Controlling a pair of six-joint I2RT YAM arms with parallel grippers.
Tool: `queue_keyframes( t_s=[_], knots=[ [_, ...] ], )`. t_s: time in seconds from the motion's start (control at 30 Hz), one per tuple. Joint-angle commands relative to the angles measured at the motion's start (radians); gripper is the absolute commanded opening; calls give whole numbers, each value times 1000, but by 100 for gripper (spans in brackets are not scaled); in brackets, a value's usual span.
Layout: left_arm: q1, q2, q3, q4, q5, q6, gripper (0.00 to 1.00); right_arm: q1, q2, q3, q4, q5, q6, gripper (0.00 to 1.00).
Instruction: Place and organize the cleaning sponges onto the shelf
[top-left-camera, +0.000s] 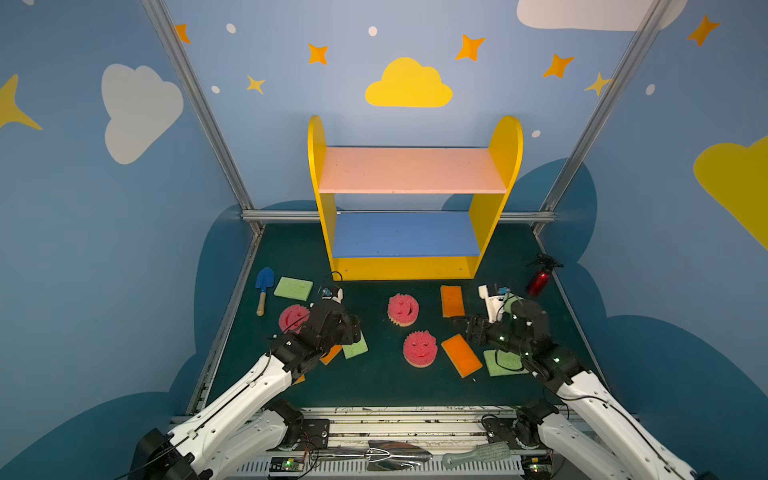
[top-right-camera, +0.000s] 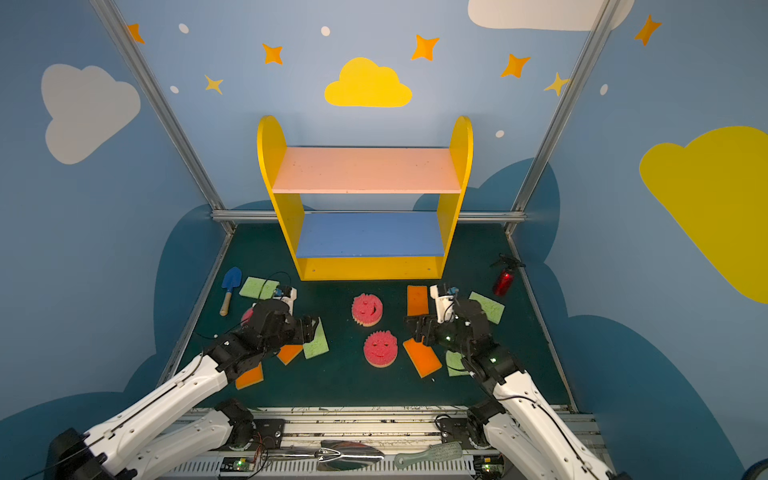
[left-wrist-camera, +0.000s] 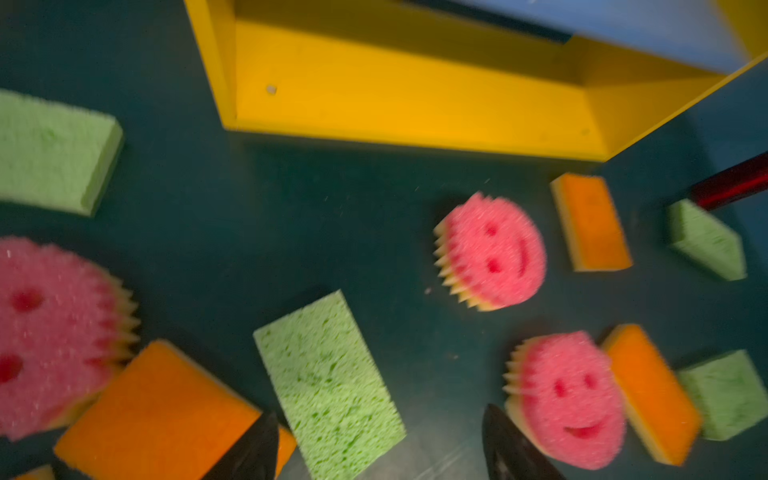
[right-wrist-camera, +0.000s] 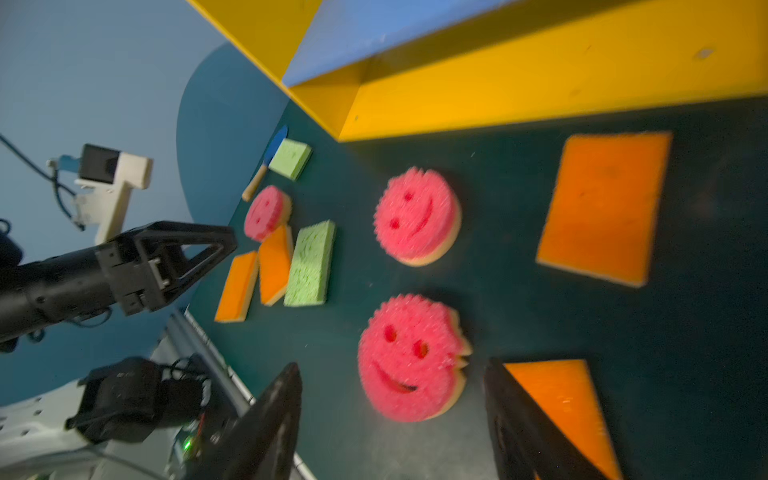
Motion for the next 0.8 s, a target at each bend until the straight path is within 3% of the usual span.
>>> queue_keyframes(
  t_s=[0.0, 0.1, 0.33, 0.47, 0.77],
  knots=[
    [1, 8, -41, -15, 9, -118, 66, 139, 156, 22, 105, 54, 55, 68],
    [6, 24, -70, -22, 43, -163, 62, 212, 320, 92, 147, 34, 67, 67],
    [64, 14, -157, 55, 116, -223, 54, 227, 583, 289, 97, -48, 86, 63],
    [127, 45, -125, 69, 131, -180, 49, 222, 651, 322, 108, -63, 82, 58],
    [229, 245, -20, 130, 212, -132, 49, 169, 708, 323, 147, -125, 88, 55]
  ],
)
